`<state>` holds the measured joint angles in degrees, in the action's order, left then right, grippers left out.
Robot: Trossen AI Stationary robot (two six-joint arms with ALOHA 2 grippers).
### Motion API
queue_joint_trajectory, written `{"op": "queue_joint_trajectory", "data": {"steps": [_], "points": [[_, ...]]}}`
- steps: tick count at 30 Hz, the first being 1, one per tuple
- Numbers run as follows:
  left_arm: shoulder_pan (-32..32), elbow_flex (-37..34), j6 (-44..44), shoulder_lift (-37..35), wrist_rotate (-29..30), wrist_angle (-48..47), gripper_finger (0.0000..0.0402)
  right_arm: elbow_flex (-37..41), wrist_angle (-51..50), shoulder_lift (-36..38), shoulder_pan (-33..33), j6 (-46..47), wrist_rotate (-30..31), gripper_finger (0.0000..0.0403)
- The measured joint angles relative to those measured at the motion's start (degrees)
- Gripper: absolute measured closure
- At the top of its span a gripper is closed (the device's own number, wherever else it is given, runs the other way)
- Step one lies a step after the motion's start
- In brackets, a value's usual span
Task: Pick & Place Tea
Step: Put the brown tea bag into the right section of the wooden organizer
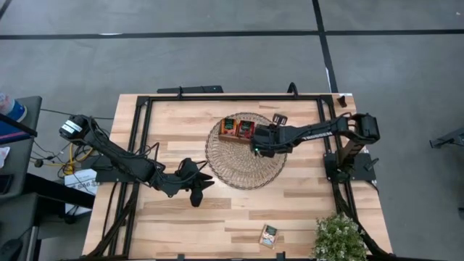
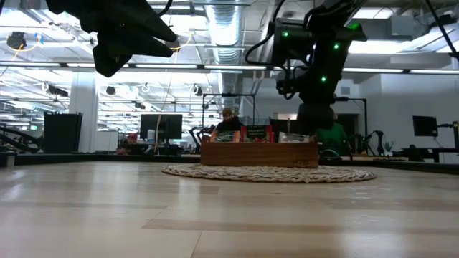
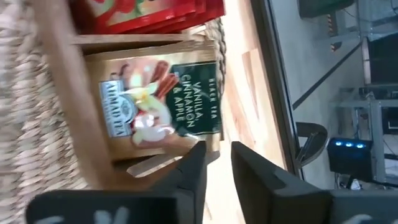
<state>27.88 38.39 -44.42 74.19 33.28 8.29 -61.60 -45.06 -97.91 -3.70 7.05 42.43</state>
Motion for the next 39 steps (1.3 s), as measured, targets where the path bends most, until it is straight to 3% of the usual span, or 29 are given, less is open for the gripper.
{"op": "queue_joint_trajectory", "data": {"steps": [6,11,13,17,19,25,29,39], "points": [[0.0,0.0,0.0,0.0,0.0,0.0,0.0300,-1.3,-5.8,1.1,3.2,0.6,0.0,0.0310],[0.0,0.0,0.2,0.0,0.4,0.2,0.0300,-4.9,-5.8,4.6,12.3,-1.7,-2.3,0.0308],[0.0,0.0,0.2,0.0,1.1,0.5,0.0300,-6.3,-4.9,6.2,16.3,-4.5,-9.6,0.0309],[0.0,0.0,0.4,0.0,1.2,0.9,0.0300,-7.0,-2.7,8.5,22.6,-5.9,-30.4,0.0309],[0.0,0.0,0.3,0.0,1.3,1.0,0.0300,-6.9,-2.2,8.5,25.8,-4.6,-35.6,0.0310],[0.0,0.0,0.3,0.0,1.5,4.1,0.0300,-6.9,-0.3,3.0,34.6,0.6,-36.0,0.0310],[0.0,0.0,0.3,0.0,1.5,4.5,0.0300,-6.9,4.4,-2.1,38.1,1.5,-32.7,0.0310],[0.0,0.0,1.3,0.0,1.5,4.4,0.0300,-6.9,12.1,-6.4,41.3,3.5,-35.5,0.0310]]}}
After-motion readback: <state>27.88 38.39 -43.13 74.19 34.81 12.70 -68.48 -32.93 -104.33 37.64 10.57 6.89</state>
